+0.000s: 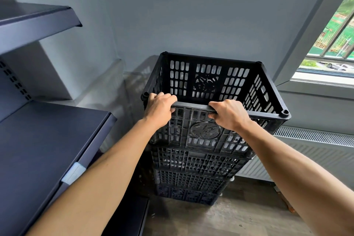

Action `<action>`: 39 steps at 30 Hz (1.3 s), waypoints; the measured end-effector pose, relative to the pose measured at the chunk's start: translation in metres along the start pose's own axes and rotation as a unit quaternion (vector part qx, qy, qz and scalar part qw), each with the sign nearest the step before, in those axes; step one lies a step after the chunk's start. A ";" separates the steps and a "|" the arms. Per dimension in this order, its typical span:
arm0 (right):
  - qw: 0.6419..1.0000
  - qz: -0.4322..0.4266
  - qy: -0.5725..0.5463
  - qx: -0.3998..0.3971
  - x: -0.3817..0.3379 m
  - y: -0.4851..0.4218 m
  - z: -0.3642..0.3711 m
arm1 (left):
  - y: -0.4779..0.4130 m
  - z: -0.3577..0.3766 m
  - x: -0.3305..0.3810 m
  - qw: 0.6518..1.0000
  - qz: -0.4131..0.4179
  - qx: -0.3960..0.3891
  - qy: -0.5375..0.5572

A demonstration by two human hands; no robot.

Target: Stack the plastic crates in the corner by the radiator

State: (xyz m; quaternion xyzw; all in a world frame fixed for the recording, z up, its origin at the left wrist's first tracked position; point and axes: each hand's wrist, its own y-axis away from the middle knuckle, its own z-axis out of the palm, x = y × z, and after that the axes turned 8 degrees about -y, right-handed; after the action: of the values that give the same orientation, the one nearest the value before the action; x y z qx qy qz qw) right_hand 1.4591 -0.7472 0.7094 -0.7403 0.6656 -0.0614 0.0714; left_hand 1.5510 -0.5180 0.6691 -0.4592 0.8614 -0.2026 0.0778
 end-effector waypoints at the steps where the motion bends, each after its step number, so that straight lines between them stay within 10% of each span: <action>1: 1.000 -0.001 0.001 0.004 0.000 0.000 0.001 | 0.000 -0.001 0.000 1.000 0.000 -0.001 -0.001; 39: 0.996 0.009 -0.091 -0.008 0.029 0.030 -0.005 | 0.004 -0.014 0.037 0.994 -0.071 -0.033 0.079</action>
State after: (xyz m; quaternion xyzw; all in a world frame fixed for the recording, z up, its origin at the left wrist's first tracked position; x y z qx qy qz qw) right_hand 1.4324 -0.7791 0.7085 -0.7371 0.6637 0.0121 0.1264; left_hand 1.5226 -0.5431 0.6817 -0.5044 0.8360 -0.2150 -0.0204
